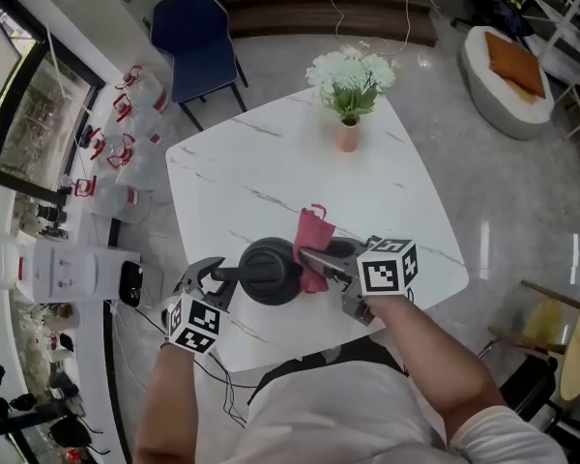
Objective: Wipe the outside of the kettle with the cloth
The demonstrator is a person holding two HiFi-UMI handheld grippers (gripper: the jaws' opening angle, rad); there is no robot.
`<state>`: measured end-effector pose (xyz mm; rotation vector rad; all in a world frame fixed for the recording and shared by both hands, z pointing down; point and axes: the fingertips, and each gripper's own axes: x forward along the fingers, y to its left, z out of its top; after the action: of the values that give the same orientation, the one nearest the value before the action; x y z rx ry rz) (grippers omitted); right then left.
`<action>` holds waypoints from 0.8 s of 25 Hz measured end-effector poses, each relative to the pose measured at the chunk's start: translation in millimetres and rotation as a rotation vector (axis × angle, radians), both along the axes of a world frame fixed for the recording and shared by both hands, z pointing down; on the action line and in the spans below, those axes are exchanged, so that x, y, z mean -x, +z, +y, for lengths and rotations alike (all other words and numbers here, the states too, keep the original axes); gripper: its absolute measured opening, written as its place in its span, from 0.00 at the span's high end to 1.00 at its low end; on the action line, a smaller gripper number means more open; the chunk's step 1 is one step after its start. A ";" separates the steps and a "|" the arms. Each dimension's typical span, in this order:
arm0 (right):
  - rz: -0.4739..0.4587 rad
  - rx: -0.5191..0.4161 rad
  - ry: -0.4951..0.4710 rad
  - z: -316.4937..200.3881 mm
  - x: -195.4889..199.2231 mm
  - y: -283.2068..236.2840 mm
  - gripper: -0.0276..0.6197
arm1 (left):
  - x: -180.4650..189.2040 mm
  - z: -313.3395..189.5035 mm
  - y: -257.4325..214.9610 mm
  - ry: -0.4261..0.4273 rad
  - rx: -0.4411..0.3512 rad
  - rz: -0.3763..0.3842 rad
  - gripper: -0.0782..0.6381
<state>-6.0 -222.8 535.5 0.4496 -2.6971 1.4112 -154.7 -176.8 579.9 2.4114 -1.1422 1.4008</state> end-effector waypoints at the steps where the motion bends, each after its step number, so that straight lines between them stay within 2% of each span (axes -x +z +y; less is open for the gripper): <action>1: -0.002 0.004 0.013 -2.3 -1.5 3.3 0.77 | 0.3 -0.4 0.2 0.006 -0.008 -0.003 0.70; 11: 0.114 0.057 0.059 -3.5 -7.8 61.6 0.77 | -1.7 4.4 -2.8 0.110 -0.113 -0.001 0.68; 20: 0.280 0.145 0.062 3.8 -11.0 114.5 0.78 | -5.0 11.3 -6.2 0.174 -0.178 -0.004 0.68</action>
<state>5.0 -219.0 650.0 0.6687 -2.3631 1.4255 -149.6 -165.5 573.7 2.6906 -1.1268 1.4063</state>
